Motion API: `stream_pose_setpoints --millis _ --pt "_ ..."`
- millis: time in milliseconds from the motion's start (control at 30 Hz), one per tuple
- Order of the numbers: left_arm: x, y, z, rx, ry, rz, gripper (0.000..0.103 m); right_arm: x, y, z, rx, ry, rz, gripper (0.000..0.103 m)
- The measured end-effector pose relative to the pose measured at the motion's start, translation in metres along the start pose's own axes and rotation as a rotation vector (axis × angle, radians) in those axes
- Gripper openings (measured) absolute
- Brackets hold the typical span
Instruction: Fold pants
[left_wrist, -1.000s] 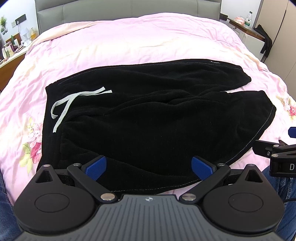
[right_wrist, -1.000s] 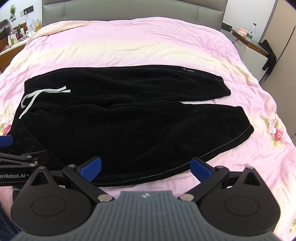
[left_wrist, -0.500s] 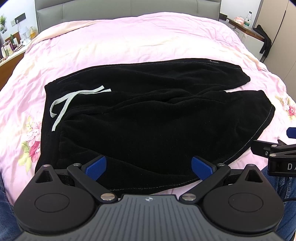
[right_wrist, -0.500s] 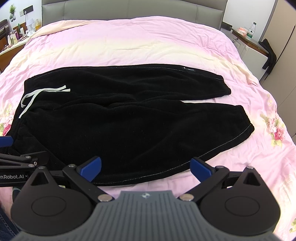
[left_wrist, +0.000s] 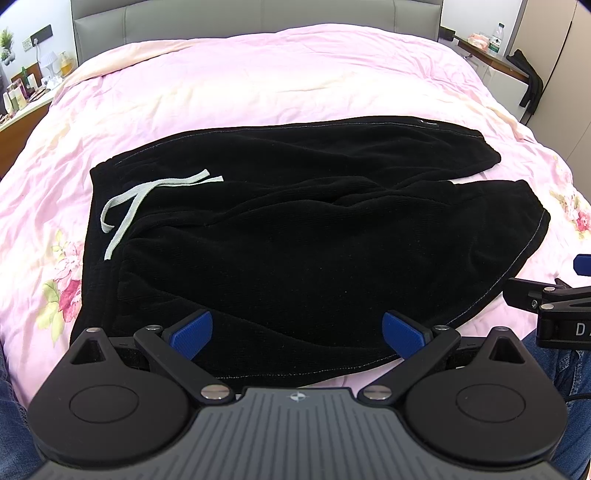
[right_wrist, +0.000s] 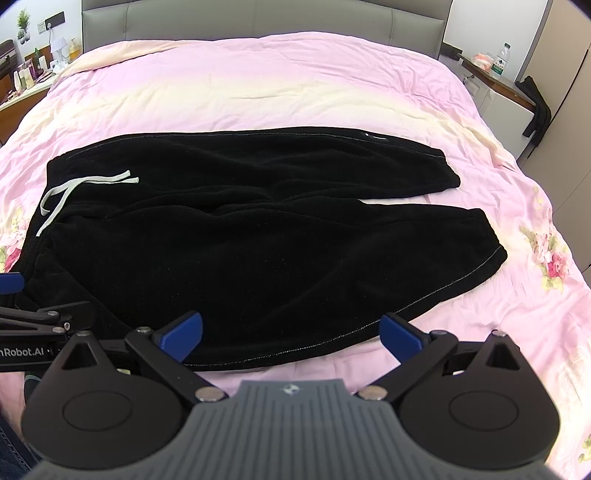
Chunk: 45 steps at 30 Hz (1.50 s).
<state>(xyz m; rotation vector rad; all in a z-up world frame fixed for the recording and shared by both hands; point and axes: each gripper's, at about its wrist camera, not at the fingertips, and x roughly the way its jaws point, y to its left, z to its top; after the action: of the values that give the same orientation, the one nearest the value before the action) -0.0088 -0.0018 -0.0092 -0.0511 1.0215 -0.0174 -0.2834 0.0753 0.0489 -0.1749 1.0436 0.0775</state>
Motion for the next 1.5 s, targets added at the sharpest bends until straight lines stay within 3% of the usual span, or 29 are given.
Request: stream_pose_setpoints --millis 1000,1167,1367,1500 --pt "0.016 0.009 0.002 -0.006 0.043 0.012 0.103 0.019 -0.014 0.001 0.050 0.015 0.001 0.098" --pt "0.030 0.018 -0.006 -0.019 0.076 0.029 0.103 0.058 -0.060 0.008 0.204 0.038 0.050 0.098" --pt "0.042 0.061 -0.027 -0.143 0.094 0.066 0.103 0.106 -0.144 0.017 0.488 0.024 0.026 0.098" --pt "0.050 0.099 -0.041 -0.281 0.104 0.090 0.103 0.148 -0.206 0.011 0.788 0.068 0.160 0.098"
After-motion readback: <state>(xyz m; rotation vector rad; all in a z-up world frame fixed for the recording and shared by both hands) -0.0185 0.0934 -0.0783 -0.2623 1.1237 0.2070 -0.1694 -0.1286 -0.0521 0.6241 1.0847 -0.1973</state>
